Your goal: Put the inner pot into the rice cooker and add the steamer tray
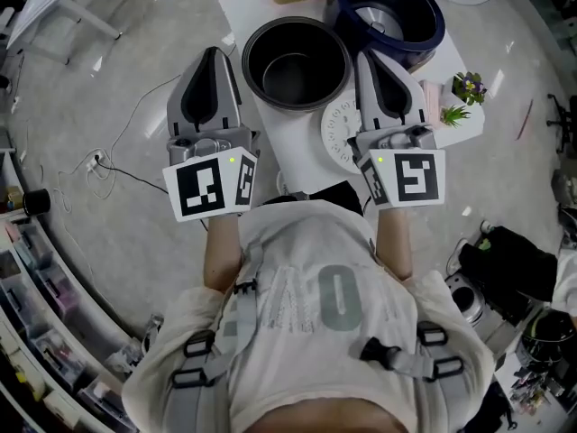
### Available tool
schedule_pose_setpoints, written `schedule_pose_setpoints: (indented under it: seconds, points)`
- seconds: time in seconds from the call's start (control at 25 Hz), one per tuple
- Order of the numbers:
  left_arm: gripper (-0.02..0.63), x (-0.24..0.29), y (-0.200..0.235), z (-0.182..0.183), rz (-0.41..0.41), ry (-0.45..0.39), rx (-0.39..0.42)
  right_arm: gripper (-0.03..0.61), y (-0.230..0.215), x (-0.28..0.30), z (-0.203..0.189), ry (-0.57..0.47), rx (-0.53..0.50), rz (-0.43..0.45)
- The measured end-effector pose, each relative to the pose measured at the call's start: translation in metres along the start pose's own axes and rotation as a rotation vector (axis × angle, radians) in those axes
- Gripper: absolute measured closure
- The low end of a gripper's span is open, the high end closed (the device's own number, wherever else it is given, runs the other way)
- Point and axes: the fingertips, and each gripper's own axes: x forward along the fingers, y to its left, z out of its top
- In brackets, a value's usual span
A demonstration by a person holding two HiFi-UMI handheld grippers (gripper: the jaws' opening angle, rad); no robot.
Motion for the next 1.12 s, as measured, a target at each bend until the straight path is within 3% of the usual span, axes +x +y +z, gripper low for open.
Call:
schedule_pose_setpoints:
  seconds: [0.32,0.36,0.4,0.44,0.6,0.76,0.88,1.0,1.12]
  points:
    - [0.585,-0.002,-0.006,0.001,-0.016,-0.005,0.040,0.569,0.003,0.000,0.008,-0.043,0.059,0.042]
    - [0.507,-0.001,-0.007,0.003,-0.037,-0.002,0.030,0.518,0.005,0.003,0.011,-0.054,0.087,0.059]
    - [0.376,0.000,-0.007,0.004,-0.052,0.001,0.018,0.178,0.007,0.005,0.014,-0.063,0.120,0.077]
    - [0.320,0.001,-0.005,0.006,-0.057,-0.006,0.008,0.101,0.007,0.006,0.017,-0.075,0.151,0.085]
    - [0.307,-0.001,0.004,0.016,-0.027,-0.051,0.009,0.103,-0.001,0.000,0.025,-0.106,0.231,0.074]
    - [0.305,0.005,0.011,0.014,-0.026,-0.040,0.001,0.103,-0.013,-0.002,0.018,-0.070,0.228,0.045]
    - [0.287,0.012,0.019,0.004,-0.058,-0.017,-0.114,0.103,-0.030,-0.005,0.003,-0.049,0.354,0.027]
    - [0.284,0.024,0.037,-0.019,-0.113,0.018,-0.335,0.103,-0.047,-0.009,-0.022,-0.034,0.587,0.021]
    - [0.284,0.038,0.051,-0.061,-0.192,0.116,-0.533,0.104,-0.062,-0.013,-0.054,-0.025,0.802,0.014]
